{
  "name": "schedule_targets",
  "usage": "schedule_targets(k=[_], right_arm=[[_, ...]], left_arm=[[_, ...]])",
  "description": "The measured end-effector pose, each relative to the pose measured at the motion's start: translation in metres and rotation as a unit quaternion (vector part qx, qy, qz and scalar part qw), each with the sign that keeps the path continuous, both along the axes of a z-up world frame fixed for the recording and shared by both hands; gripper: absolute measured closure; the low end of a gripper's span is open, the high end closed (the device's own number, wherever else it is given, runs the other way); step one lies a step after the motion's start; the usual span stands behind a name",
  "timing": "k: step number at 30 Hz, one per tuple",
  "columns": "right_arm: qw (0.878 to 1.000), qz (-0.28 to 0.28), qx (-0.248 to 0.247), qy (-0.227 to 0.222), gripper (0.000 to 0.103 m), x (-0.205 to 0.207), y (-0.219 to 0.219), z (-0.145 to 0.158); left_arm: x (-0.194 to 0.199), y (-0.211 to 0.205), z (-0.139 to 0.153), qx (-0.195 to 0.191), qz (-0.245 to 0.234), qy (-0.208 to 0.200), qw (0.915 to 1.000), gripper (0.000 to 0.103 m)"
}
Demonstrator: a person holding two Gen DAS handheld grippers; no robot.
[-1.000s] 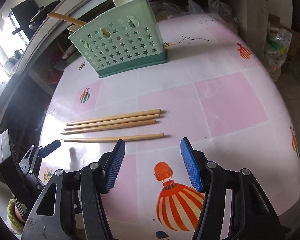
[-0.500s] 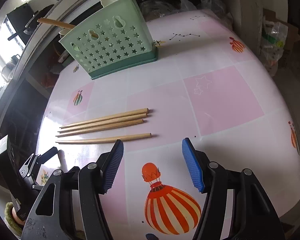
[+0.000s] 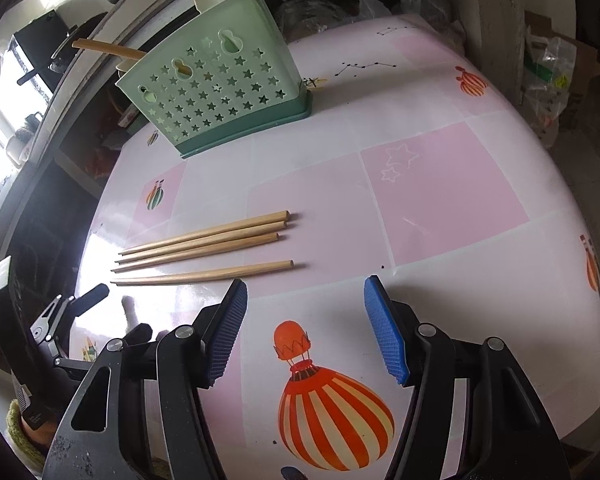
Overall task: Organize utensils
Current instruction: 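Move the left tool to the chopstick bundle and close on one chopstick, then lift the chopstick upright with the left tool while the right tool moves to the bundle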
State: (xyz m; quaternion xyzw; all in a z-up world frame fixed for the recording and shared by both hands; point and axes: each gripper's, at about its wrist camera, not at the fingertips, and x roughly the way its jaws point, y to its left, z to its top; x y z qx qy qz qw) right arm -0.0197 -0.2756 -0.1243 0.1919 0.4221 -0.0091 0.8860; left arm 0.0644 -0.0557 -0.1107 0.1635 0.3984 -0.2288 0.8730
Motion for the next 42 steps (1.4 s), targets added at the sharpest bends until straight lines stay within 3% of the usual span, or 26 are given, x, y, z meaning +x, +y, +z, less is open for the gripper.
schedule_targets(k=[4,11,16,20,25,28,35,42], right_arm=[[1.000,-0.005,0.004,-0.003,0.045,-0.001,-0.006,0.000],[1.000,-0.010,0.014,-0.009,0.045,-0.002,-0.015,0.001],[1.000,-0.011,0.021,-0.007,0.045,-0.004,-0.018,-0.002],[1.000,-0.010,0.023,-0.006,0.045,-0.005,-0.021,-0.002],[1.000,-0.010,0.023,-0.005,0.045,-0.006,-0.023,-0.002],[1.000,-0.011,0.022,-0.004,0.045,-0.005,-0.022,-0.001],[1.000,-0.010,0.024,-0.002,0.045,-0.003,-0.019,0.000],[1.000,-0.007,0.018,-0.004,0.045,-0.002,-0.014,0.002]], left_arm=[[-0.011,-0.026,0.017,0.011,-0.085,-0.044,0.9953,0.025],[-0.004,-0.068,0.015,0.045,-0.220,-0.026,0.9740,0.061],[0.003,-0.083,0.006,0.090,-0.281,-0.024,0.9553,0.070],[0.011,-0.091,0.000,0.111,-0.301,-0.012,0.9473,0.090],[0.013,-0.094,0.001,0.111,-0.307,0.000,0.9454,0.096],[0.011,-0.091,0.003,0.098,-0.298,0.028,0.9491,0.098],[0.004,-0.076,0.006,0.067,-0.259,0.075,0.9606,0.097],[0.008,-0.077,0.005,0.050,-0.255,0.106,0.9598,0.091]])
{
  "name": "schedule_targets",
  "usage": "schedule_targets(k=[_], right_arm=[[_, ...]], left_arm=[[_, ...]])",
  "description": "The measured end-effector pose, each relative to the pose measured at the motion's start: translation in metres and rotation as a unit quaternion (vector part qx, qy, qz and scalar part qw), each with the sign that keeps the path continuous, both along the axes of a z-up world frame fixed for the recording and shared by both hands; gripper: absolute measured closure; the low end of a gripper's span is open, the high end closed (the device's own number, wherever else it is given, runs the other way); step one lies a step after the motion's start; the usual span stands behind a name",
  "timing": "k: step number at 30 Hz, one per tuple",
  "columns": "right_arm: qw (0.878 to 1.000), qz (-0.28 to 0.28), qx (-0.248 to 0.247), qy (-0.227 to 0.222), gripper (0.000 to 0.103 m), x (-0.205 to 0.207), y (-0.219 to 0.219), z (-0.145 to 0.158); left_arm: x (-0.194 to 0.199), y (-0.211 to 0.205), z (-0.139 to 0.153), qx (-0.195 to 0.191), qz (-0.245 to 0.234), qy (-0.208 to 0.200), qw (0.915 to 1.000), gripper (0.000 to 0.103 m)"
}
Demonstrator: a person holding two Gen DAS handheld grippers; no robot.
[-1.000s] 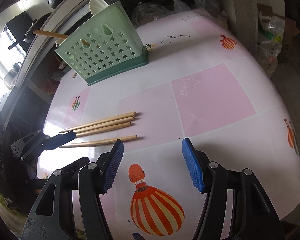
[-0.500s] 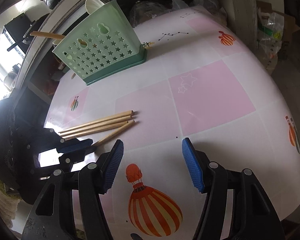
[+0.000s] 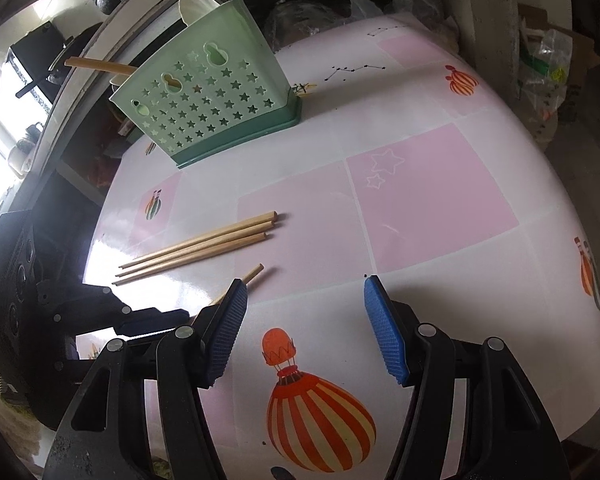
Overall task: Organize utensils
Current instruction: 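Lift the chopstick upright with the left tool while the right tool moves to the bundle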
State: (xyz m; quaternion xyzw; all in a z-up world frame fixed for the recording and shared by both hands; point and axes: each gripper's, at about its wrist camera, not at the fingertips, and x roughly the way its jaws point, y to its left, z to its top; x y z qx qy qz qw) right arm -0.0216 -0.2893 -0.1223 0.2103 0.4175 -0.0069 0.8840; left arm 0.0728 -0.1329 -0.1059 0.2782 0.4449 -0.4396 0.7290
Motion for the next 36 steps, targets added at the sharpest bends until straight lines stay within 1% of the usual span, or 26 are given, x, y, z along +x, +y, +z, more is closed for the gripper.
schedule_targets(k=[9,10,11,14,16,18,20,22,24,25,27,29,31,32,33,35,36], right_arm=[[1.000,-0.009,0.007,0.002,0.045,-0.001,-0.003,-0.003],[1.000,-0.009,0.007,0.002,0.045,-0.001,-0.002,-0.003],[1.000,-0.009,0.007,0.001,0.045,-0.001,-0.002,-0.002],[1.000,-0.009,0.004,-0.002,0.045,-0.002,-0.002,0.000],[1.000,-0.010,0.002,-0.005,0.045,-0.003,-0.002,0.002],[1.000,-0.013,0.000,-0.013,0.045,-0.006,-0.004,0.006],[1.000,-0.012,0.000,-0.020,0.045,-0.007,-0.005,0.008],[1.000,-0.006,-0.001,-0.026,0.045,-0.006,-0.002,0.011],[0.999,0.010,-0.011,-0.032,0.047,-0.003,0.006,0.014],[0.999,0.020,-0.020,-0.035,0.048,-0.002,0.011,0.016],[0.997,0.046,-0.042,-0.045,0.050,0.003,0.026,0.021],[0.993,0.079,-0.061,-0.057,0.053,0.010,0.043,0.027],[0.987,0.115,-0.092,-0.070,0.054,0.020,0.064,0.033],[0.983,0.131,-0.107,-0.076,0.055,0.025,0.073,0.036],[0.977,0.150,-0.125,-0.082,0.056,0.032,0.083,0.038],[0.967,0.181,-0.157,-0.089,0.057,0.045,0.100,0.039],[0.962,0.198,-0.167,-0.092,0.057,0.053,0.108,0.039]], left_arm=[[0.003,-0.012,-0.001,0.009,-0.007,-0.011,0.9999,0.091],[0.003,-0.013,-0.001,0.011,-0.003,-0.015,0.9998,0.095],[0.002,-0.011,0.000,0.010,0.000,-0.017,0.9998,0.097],[0.002,-0.010,0.000,0.005,0.006,-0.016,0.9998,0.097],[0.002,-0.006,0.004,-0.010,0.012,-0.017,0.9997,0.097],[0.002,0.003,0.015,-0.032,0.025,-0.015,0.9991,0.097],[0.004,0.015,0.027,-0.057,0.047,-0.019,0.9971,0.097],[0.006,0.030,0.042,-0.084,0.077,-0.029,0.9931,0.097],[0.011,0.051,0.060,-0.125,0.117,-0.034,0.9847,0.097],[0.014,0.064,0.069,-0.150,0.139,-0.037,0.9781,0.097],[0.017,0.090,0.083,-0.194,0.187,-0.047,0.9618,0.097],[0.020,0.118,0.094,-0.238,0.243,-0.053,0.9389,0.097],[0.022,0.142,0.100,-0.276,0.287,-0.051,0.9159,0.097],[0.022,0.152,0.102,-0.289,0.304,-0.053,0.9063,0.097],[0.022,0.160,0.102,-0.296,0.316,-0.055,0.8998,0.097],[0.022,0.173,0.102,-0.304,0.337,-0.061,0.8888,0.097],[0.023,0.178,0.101,-0.306,0.344,-0.062,0.8852,0.097]])
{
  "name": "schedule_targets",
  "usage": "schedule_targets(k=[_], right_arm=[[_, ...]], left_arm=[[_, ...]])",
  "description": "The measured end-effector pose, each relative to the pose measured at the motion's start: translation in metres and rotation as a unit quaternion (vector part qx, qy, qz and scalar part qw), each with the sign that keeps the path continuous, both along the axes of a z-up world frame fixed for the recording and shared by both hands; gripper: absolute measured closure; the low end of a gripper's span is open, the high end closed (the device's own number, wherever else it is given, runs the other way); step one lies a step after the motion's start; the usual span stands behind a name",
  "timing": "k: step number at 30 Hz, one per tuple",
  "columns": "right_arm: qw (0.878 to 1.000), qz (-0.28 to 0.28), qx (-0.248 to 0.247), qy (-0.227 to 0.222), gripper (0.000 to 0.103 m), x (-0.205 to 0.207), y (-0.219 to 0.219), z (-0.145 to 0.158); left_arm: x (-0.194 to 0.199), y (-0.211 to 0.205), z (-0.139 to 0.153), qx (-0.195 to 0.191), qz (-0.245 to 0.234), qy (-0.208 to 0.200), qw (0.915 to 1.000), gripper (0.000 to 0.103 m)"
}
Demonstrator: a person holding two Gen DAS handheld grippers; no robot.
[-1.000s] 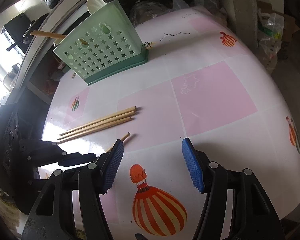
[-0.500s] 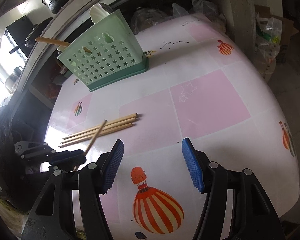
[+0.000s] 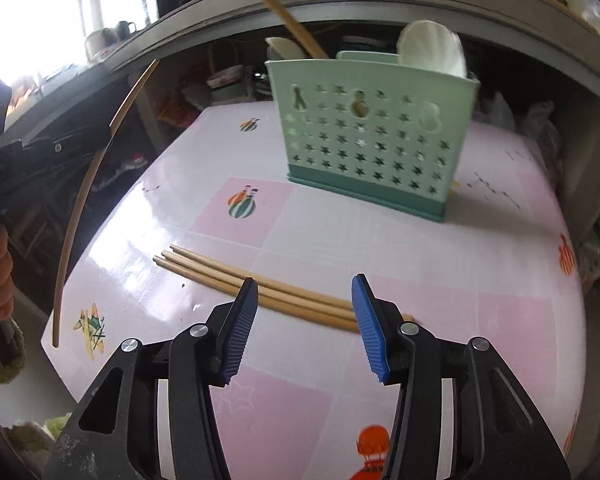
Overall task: Organize utensils
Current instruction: 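Lift the chopstick upright with the left tool while the right tool moves to the bundle, then lower the right tool onto the chopstick bundle and close on one chopstick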
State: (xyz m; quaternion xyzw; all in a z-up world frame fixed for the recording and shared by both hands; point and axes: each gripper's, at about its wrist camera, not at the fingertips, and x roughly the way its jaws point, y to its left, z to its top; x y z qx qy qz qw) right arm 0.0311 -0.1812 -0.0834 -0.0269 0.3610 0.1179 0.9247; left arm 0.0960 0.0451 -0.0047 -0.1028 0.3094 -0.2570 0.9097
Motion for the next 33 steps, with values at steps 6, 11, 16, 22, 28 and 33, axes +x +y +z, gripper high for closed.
schedule_targets(k=[6,11,16,22,28,33], right_arm=[[0.997,0.060,-0.049,0.021,0.061,0.041,0.035,-0.013],[0.988,0.128,-0.074,0.037,0.061,0.050,0.065,-0.018],[0.981,0.149,-0.114,0.050,0.063,0.063,0.084,-0.026],[0.972,0.168,-0.146,0.069,0.066,0.065,0.093,-0.033],[0.962,0.188,-0.187,0.067,0.067,0.070,0.103,-0.032],[0.952,0.210,-0.207,0.077,0.069,0.085,0.120,-0.033]], left_arm=[[0.008,0.019,-0.011,-0.023,0.031,0.010,0.9992,0.097],[0.013,0.033,-0.021,-0.040,0.042,0.019,0.9981,0.097],[0.013,0.041,-0.025,-0.054,0.044,0.018,0.9974,0.097],[0.012,0.052,-0.031,-0.066,0.049,0.023,0.9964,0.097],[0.012,0.060,-0.035,-0.078,0.052,0.025,0.9953,0.097],[0.012,0.063,-0.038,-0.084,0.055,0.029,0.9945,0.097]])
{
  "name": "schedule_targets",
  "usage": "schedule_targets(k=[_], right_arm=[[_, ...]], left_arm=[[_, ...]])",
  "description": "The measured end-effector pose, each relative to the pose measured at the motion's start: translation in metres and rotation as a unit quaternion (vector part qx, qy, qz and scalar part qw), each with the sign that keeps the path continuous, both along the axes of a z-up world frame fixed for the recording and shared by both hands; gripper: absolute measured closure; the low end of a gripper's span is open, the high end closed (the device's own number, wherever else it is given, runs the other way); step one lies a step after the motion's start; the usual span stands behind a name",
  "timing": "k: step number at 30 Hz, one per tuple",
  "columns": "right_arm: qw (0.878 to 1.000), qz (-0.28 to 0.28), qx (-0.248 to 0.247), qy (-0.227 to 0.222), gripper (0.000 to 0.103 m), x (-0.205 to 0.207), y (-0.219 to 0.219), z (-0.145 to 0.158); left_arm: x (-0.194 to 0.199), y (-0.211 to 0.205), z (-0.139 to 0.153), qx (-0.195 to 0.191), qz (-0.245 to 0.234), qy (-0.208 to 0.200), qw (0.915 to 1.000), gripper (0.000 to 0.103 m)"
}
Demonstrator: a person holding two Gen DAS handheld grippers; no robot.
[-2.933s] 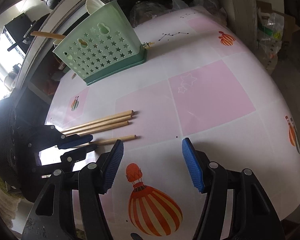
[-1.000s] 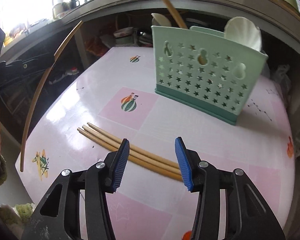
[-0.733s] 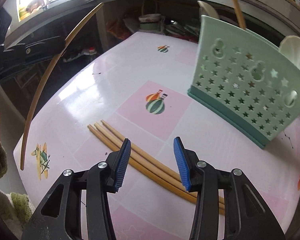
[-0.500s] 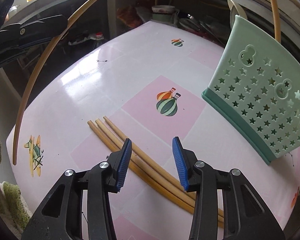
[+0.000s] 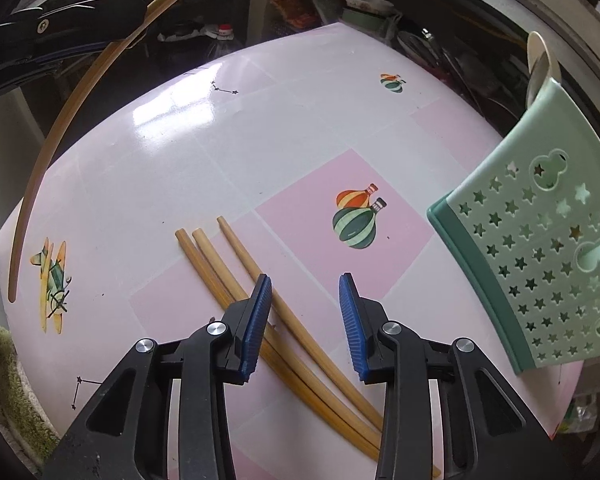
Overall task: Organize utensils
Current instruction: 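Lower the right tool onto the chopstick bundle and close on one chopstick, then carry the chopstick to the green holder with the left tool while the right tool holds its chopstick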
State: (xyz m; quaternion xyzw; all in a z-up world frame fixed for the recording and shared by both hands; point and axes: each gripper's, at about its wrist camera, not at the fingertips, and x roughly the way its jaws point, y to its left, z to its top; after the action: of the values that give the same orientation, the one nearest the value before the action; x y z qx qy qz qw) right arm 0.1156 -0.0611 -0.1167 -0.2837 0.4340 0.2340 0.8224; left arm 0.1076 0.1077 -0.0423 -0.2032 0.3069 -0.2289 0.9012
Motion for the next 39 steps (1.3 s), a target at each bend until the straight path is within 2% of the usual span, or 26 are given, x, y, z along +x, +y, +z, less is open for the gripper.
schedule_targets(k=[5,9,10,11,13,17,21,24,27,32,36,39], right_arm=[[0.998,0.045,-0.052,0.004,0.072,-0.008,0.006,-0.008],[0.996,0.059,-0.067,-0.003,0.073,-0.004,0.011,-0.009],[0.996,0.061,-0.066,-0.005,0.077,-0.003,0.014,-0.009],[0.996,0.062,-0.062,-0.004,0.080,-0.003,0.015,-0.009],[0.997,0.064,-0.049,0.002,0.094,0.000,0.018,-0.009],[0.996,0.070,-0.044,-0.015,0.098,0.002,0.022,-0.010],[0.999,0.044,-0.018,-0.025,0.100,0.007,0.009,-0.003],[0.999,0.013,0.022,-0.045,0.100,0.007,-0.008,0.017],[0.994,-0.019,0.062,-0.083,0.100,-0.004,-0.027,0.046],[0.974,-0.085,0.151,-0.146,0.100,-0.025,-0.069,0.098],[0.947,-0.142,0.223,-0.181,0.103,-0.046,-0.104,0.124],[0.927,-0.180,0.264,-0.197,0.103,-0.053,-0.126,0.129]], left_arm=[[-0.003,0.004,0.001,-0.004,0.006,-0.002,1.0000,0.097],[-0.002,0.007,-0.001,-0.005,0.011,-0.001,0.9999,0.097],[-0.001,0.008,-0.002,-0.006,0.011,0.000,0.9999,0.097],[-0.001,0.008,-0.002,-0.007,0.012,0.002,0.9999,0.097],[-0.001,0.009,-0.002,-0.007,0.013,0.002,0.9999,0.097],[-0.003,0.009,-0.001,-0.009,0.015,0.000,0.9999,0.097],[-0.004,0.008,0.002,-0.014,0.016,-0.006,0.9998,0.097],[-0.006,0.006,0.005,-0.020,0.013,-0.014,0.9996,0.097],[-0.006,0.003,0.012,-0.024,0.012,-0.026,0.9993,0.097],[-0.010,-0.007,0.032,-0.036,0.004,-0.064,0.9973,0.097],[-0.014,-0.018,0.055,-0.048,-0.008,-0.105,0.9932,0.097],[-0.014,-0.030,0.075,-0.050,-0.023,-0.138,0.9889,0.097]])
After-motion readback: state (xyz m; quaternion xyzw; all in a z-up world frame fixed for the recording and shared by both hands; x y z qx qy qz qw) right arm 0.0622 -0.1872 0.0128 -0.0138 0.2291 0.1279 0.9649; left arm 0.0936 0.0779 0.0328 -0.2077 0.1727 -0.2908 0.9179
